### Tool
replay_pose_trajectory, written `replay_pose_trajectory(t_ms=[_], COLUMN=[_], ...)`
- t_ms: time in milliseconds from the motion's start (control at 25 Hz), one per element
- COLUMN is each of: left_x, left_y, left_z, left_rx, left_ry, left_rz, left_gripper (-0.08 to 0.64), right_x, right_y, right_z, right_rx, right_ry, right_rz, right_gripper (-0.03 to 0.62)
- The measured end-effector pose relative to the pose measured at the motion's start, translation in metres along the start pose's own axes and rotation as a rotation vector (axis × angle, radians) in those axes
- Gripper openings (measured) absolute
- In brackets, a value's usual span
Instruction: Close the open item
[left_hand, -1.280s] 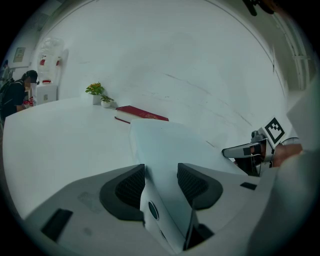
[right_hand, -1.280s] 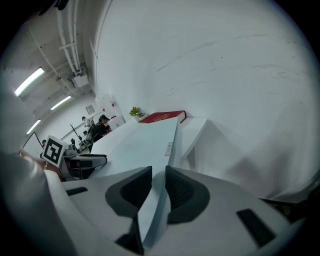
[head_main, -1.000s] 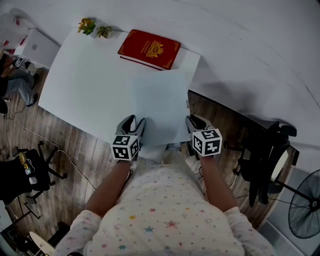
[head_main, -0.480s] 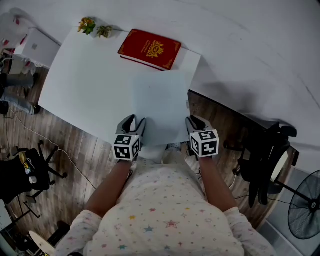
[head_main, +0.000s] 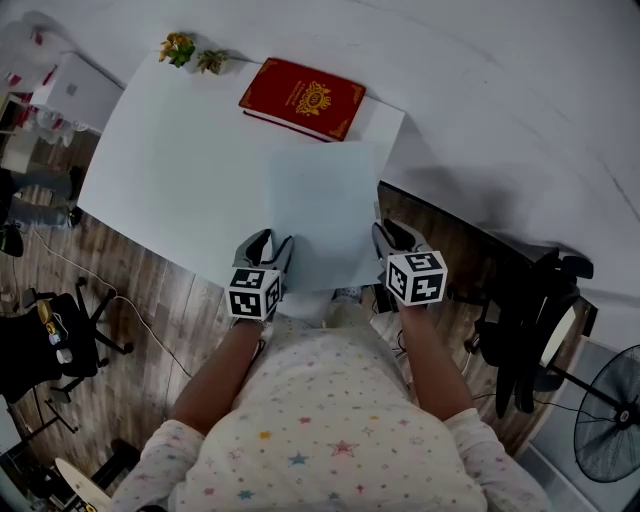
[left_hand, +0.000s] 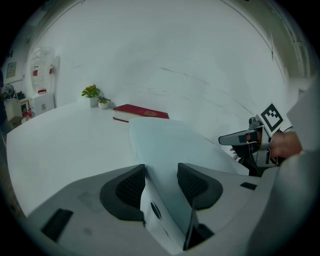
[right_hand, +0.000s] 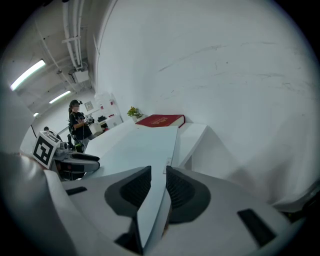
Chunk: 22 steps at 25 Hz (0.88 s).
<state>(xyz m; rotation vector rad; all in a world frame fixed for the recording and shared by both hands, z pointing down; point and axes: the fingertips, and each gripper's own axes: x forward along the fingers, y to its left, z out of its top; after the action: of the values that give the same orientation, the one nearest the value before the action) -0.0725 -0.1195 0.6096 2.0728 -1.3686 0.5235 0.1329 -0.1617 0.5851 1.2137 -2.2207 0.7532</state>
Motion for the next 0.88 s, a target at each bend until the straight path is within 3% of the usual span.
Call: replay_pose_trajectory(t_ms=[240,400,600,880], left_x=[0.000,0.000,0.000,0.000], left_y=[-0.001,0.000,0.000,0.000], left_z=[0.000,0.000,0.000,0.000], left_rx=[-0.002,0.000,-0.002,0.002], left_ry=[0.003,0.001,-0.002,-0.005], left_rz=[-0.001,-0.001,-0.003,-0.003], left_gripper=[0.189,0.189,0.189,0.189], right_x=[0.024,0.034,0.035,0.040], right_y=[-0.003,-0.009,-0.012,-0.012], right_z=[0.010,0.007,0.011,0.008], right_rx=[-0.054,-0.031,-0.016,-0.075], right_ry=[0.004,0.017,0.000,0.053], right_rz=[-0.033,-0.067,-0.083,-0.091], right_gripper=[0.114,0.147,0.150,0.152])
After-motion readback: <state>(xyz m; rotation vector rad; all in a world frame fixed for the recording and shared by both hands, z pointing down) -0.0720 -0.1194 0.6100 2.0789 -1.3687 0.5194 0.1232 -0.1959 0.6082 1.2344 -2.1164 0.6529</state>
